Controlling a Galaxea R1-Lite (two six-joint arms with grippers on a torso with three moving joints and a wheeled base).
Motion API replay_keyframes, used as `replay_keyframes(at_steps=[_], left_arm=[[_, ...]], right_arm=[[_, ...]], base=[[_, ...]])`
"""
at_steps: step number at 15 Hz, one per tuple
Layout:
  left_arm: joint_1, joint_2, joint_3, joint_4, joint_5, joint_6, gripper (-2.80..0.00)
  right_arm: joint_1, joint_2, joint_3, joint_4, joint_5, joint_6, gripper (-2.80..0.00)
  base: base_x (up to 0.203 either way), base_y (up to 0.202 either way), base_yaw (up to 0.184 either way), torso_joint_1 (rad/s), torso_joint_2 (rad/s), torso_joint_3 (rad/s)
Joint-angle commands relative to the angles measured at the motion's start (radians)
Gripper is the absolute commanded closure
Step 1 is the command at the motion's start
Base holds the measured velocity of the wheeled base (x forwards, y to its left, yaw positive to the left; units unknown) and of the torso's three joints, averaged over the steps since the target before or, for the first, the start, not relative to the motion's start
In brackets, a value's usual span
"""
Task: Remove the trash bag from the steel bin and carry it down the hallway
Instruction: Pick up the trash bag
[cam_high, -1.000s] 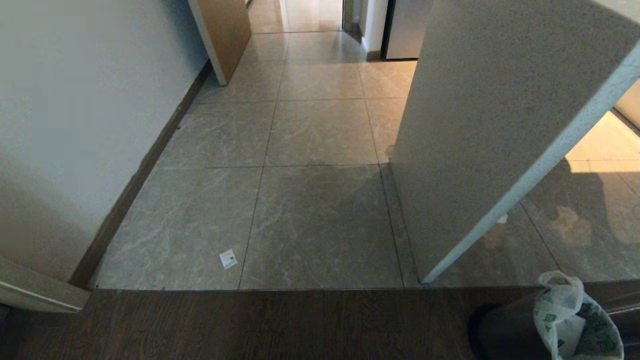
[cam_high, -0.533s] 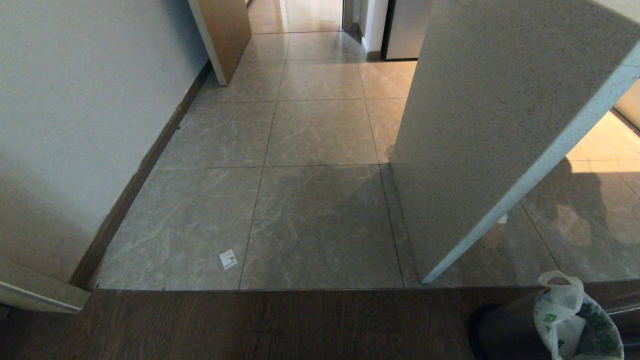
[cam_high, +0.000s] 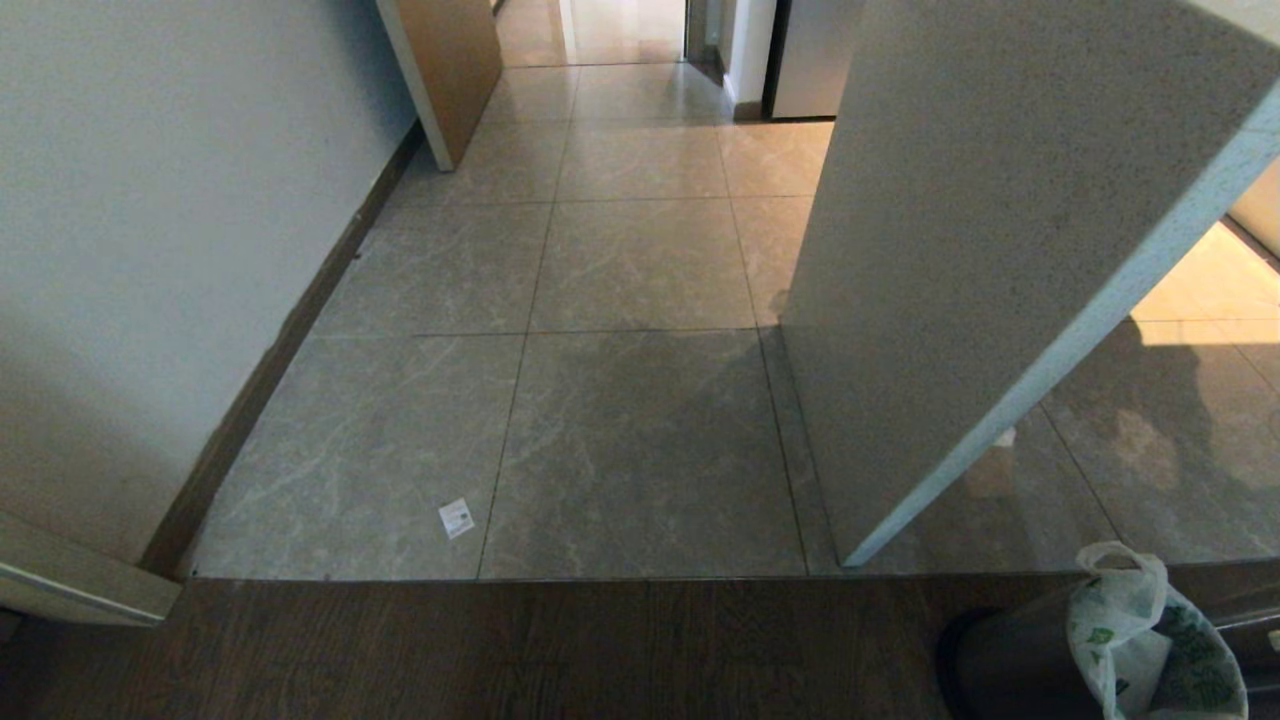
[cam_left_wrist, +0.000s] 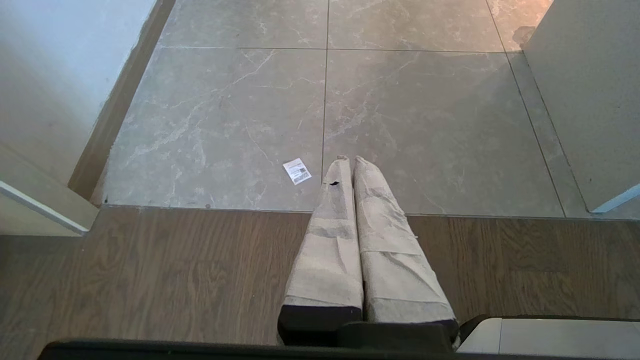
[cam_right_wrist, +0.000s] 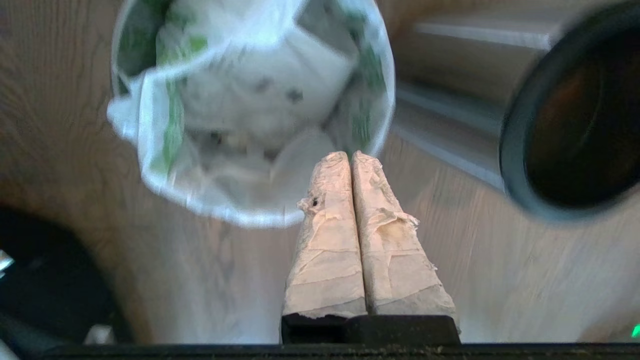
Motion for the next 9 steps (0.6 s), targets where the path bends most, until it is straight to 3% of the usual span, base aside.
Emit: replay_keyframes(at_steps=[1, 2, 3, 5, 9], left_arm=[[0.000, 0.000, 0.001, 0.000, 0.000, -0.001, 0.00], [0.000, 0.000, 0.001, 0.000, 0.000, -0.001, 0.00], [0.000, 0.000, 0.001, -0.002, 0.000, -0.001, 0.00], [0.000, 0.000, 0.001, -0.002, 0.000, -0.001, 0.00], [0.000, 0.000, 0.001, -0.001, 0.000, -0.001, 0.00]], right_arm=[[0.043, 0.065, -0.008, -0.027, 0.003, 0.019, 0.00], [0.078, 0.080, -0.010, -0.041, 0.001, 0.067, 0.00], [0.119, 0.094, -0.017, -0.049, 0.000, 0.152, -2.80], [0.194, 0.131, -0.031, -0.074, 0.001, 0.309, -2.80], [0.214, 0.190, -0.058, -0.112, 0.004, 0.361, -2.80]], base=[[0.000, 0.000, 0.000, 0.000, 0.00, 0.000], [0.000, 0.000, 0.000, 0.000, 0.00, 0.000], [0.000, 0.000, 0.000, 0.000, 0.00, 0.000], [0.000, 0.000, 0.000, 0.000, 0.00, 0.000], [0.000, 0.000, 0.000, 0.000, 0.00, 0.000]])
